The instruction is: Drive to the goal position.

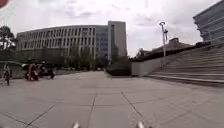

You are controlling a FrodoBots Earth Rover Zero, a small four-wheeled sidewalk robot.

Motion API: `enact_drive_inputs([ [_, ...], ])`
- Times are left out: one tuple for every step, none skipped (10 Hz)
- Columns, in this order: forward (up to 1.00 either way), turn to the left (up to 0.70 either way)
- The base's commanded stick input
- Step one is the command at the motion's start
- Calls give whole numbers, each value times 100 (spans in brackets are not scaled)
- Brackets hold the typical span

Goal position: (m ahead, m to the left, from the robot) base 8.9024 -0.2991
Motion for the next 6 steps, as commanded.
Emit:
enact_drive_inputs([
  [70,1],
  [70,1],
  [70,1],
  [70,1],
  [70,1],
  [70,1],
])
